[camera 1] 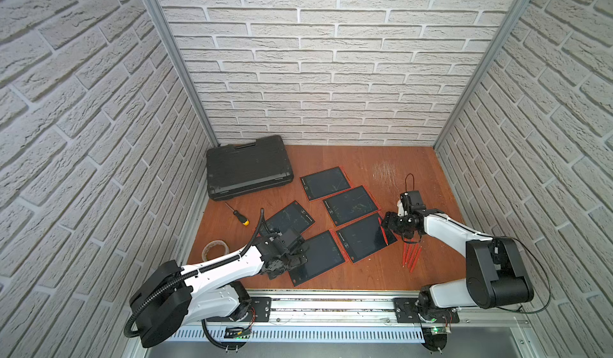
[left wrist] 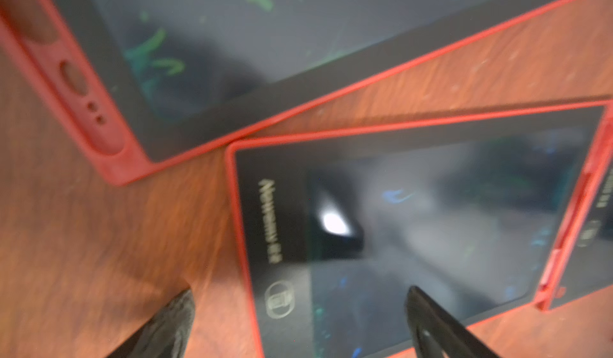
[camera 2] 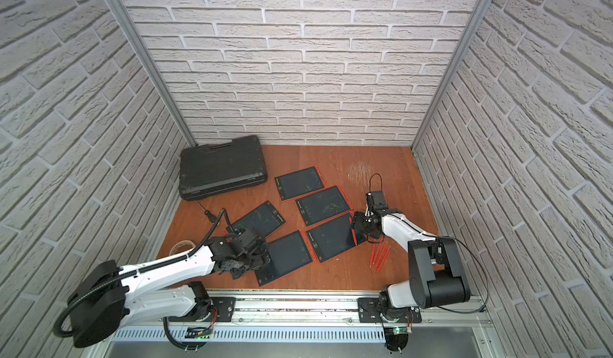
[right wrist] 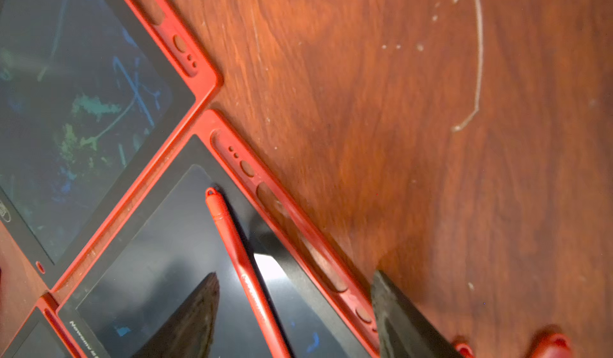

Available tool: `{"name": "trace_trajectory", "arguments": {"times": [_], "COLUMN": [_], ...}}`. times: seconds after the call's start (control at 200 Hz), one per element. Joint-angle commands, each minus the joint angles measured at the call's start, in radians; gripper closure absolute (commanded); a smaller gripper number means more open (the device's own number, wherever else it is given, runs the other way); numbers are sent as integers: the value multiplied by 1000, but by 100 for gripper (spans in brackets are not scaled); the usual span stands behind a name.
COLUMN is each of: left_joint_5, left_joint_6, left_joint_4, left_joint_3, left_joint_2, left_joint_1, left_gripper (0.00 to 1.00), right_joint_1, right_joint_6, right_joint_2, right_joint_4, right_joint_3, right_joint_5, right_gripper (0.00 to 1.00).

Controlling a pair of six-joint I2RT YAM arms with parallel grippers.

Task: Place the stylus back onto the writing tablet
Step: Adjust the writing tablet at the center of the board.

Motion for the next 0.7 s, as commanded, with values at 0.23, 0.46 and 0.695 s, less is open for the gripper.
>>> {"name": "trace_trajectory", "arguments": {"times": [0.23,0.46,0.695], "left_joint_5": [67,78,90], "left_joint_6": [74,175,266], "left_joint_4": [121,124,144], "left_joint_3": [-52,-14,59], "left_joint_2": [68,106,205], "left_joint_1": [101,214,306], "left_gripper": [2,2,2], "right_joint_1": [72,119,177], "right_joint_6": [61,104,178], "right_joint_2": [-10,-19,-26], "right_joint_4": [-61,-63,-51], "right_joint_3": [-47,-50,-50], "right_joint_5": [8,38,78], "right_gripper": [28,28,28]}}
